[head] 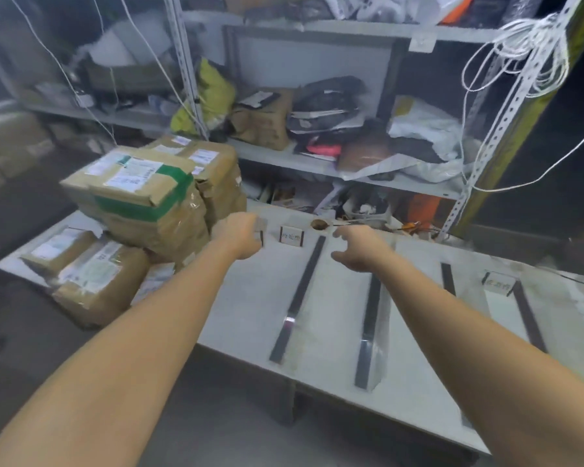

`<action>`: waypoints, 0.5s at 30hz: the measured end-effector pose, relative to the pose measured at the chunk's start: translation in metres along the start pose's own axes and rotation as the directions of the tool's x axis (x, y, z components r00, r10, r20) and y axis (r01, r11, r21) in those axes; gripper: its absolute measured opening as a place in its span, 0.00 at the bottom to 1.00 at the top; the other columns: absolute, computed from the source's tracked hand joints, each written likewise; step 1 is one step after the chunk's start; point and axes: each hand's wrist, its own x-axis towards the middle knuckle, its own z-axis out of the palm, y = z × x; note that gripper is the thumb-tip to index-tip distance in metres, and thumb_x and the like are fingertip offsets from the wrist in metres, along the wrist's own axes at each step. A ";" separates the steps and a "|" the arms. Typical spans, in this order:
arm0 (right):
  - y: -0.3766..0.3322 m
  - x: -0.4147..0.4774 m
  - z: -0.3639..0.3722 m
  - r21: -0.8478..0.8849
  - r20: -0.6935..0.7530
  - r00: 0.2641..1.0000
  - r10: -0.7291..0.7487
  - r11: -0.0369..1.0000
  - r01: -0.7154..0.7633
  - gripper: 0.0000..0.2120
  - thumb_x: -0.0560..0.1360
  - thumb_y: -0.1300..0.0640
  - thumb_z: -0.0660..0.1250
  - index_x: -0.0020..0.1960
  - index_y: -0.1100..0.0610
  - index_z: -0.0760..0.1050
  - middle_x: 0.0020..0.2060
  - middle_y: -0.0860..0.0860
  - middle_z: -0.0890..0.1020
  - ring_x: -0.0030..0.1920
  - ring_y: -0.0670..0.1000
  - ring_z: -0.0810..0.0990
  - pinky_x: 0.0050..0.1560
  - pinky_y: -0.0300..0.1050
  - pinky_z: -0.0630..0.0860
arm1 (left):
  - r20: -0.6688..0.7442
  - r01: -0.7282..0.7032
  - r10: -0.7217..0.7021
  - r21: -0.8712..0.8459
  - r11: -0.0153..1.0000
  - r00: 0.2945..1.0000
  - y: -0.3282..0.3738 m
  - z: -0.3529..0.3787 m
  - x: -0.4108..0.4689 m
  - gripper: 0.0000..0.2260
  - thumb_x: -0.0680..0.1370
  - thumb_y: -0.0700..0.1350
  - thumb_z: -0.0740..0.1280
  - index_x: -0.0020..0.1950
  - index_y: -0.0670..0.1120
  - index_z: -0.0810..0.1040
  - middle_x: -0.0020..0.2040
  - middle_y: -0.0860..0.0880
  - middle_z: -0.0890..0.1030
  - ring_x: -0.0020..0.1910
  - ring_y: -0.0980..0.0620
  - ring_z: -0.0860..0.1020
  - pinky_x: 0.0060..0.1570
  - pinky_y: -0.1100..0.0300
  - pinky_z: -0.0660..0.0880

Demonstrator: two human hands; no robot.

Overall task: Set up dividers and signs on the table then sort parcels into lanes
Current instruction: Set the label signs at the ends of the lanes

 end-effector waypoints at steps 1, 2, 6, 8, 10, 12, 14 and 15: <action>-0.017 0.013 0.007 -0.003 0.003 1.000 0.008 1.000 -0.008 0.24 0.76 0.49 0.68 0.71 0.54 0.71 0.65 0.53 0.78 0.65 0.57 0.73 0.55 0.49 0.72 | 0.014 -0.009 0.009 -0.009 1.000 1.000 -0.020 0.001 0.006 0.15 0.76 0.49 0.66 0.62 0.48 0.73 0.60 0.46 0.78 0.57 0.43 0.77 0.46 0.52 0.75; -0.033 0.024 0.013 -0.003 0.010 1.000 0.018 1.000 -0.018 0.24 0.76 0.49 0.68 0.71 0.53 0.71 0.65 0.53 0.78 0.65 0.56 0.74 0.55 0.49 0.72 | 0.028 -0.018 0.018 -0.019 1.000 0.999 -0.039 0.003 0.011 0.14 0.76 0.48 0.67 0.60 0.48 0.73 0.58 0.46 0.78 0.56 0.43 0.78 0.46 0.53 0.75; -0.084 0.069 0.035 0.020 0.050 0.997 0.056 0.998 -0.057 0.25 0.76 0.50 0.68 0.71 0.53 0.70 0.66 0.53 0.77 0.66 0.57 0.73 0.60 0.49 0.72 | 0.051 -0.051 0.055 -0.072 0.996 0.997 -0.099 0.009 0.041 0.18 0.77 0.45 0.67 0.67 0.47 0.72 0.62 0.45 0.77 0.59 0.43 0.77 0.51 0.52 0.76; -0.101 0.089 0.045 0.009 0.062 0.996 0.063 0.998 -0.064 0.25 0.75 0.50 0.68 0.71 0.53 0.70 0.65 0.54 0.77 0.65 0.57 0.73 0.60 0.50 0.73 | 0.052 -0.064 0.070 -0.105 0.992 0.996 -0.116 0.014 0.058 0.20 0.78 0.44 0.67 0.69 0.46 0.71 0.65 0.44 0.76 0.61 0.43 0.76 0.53 0.52 0.75; -0.113 0.109 0.054 -0.003 0.067 0.995 0.078 0.997 -0.078 0.25 0.75 0.49 0.68 0.71 0.53 0.71 0.65 0.55 0.77 0.65 0.57 0.74 0.61 0.51 0.74 | 0.053 -0.094 0.103 -0.148 0.984 0.993 -0.126 0.021 0.078 0.19 0.78 0.43 0.67 0.68 0.44 0.72 0.64 0.42 0.76 0.61 0.42 0.75 0.55 0.52 0.74; -0.119 0.132 0.061 -0.025 0.073 0.995 0.072 0.997 -0.071 0.24 0.76 0.49 0.68 0.70 0.52 0.71 0.64 0.53 0.78 0.64 0.57 0.75 0.59 0.50 0.74 | 0.064 -0.121 0.133 -0.169 0.978 0.989 -0.129 0.031 0.098 0.19 0.78 0.43 0.68 0.67 0.42 0.73 0.64 0.41 0.76 0.62 0.41 0.75 0.58 0.51 0.74; -0.121 0.156 0.070 -0.026 0.090 0.994 0.057 0.998 -0.055 0.23 0.76 0.48 0.67 0.69 0.52 0.72 0.64 0.52 0.79 0.64 0.56 0.75 0.56 0.48 0.74 | 0.084 -0.122 0.139 -0.188 0.975 0.987 -0.130 0.044 0.118 0.19 0.77 0.43 0.68 0.67 0.42 0.74 0.64 0.42 0.77 0.62 0.41 0.75 0.59 0.49 0.75; -0.121 0.168 0.075 -0.014 0.101 0.994 0.049 0.999 -0.048 0.23 0.76 0.49 0.67 0.69 0.53 0.72 0.64 0.51 0.79 0.64 0.56 0.75 0.55 0.47 0.73 | 0.093 -0.115 0.136 -0.204 0.972 0.986 -0.128 0.052 0.127 0.18 0.77 0.42 0.68 0.66 0.42 0.75 0.63 0.42 0.77 0.61 0.41 0.76 0.58 0.49 0.75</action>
